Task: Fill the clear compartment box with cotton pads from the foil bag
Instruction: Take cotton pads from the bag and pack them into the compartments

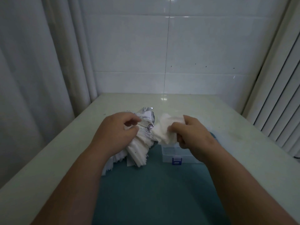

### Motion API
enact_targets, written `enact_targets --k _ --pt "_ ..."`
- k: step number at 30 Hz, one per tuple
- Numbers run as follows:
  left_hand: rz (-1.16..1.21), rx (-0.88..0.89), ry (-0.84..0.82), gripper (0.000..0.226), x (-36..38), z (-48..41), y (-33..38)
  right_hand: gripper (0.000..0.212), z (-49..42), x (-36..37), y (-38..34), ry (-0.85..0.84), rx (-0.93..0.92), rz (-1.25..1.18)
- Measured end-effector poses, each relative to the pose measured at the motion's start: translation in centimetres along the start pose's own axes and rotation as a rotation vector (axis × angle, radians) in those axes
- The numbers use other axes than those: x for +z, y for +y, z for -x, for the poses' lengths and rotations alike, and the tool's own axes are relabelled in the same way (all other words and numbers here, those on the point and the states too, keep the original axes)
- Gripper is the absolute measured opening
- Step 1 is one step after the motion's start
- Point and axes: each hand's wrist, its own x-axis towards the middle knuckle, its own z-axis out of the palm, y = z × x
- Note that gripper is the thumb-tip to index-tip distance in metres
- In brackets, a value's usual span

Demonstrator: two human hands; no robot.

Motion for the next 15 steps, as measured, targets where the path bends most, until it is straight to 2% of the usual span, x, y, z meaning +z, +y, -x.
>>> enact_targets --k 4,9,11,15 --pt "0.333 -0.062 0.106 0.012 0.2 0.1 1.3 0.021 0.0 0.6 -0.1 0.048 -0.014 -0.222" --pt "0.671 -0.236 -0.01 0.021 1.1 0.4 2.9 0.025 0.3 1.5 -0.1 0.04 -0.05 -0.263" --pt "0.744 -0.29 -0.033 0.018 1.3 0.5 3.2 0.025 0.4 1.8 -0.2 0.034 -0.058 -0.262" --pt "0.742 -0.303 -0.056 0.018 1.4 0.5 3.2 0.021 0.5 2.1 -0.1 0.034 -0.079 -0.23"
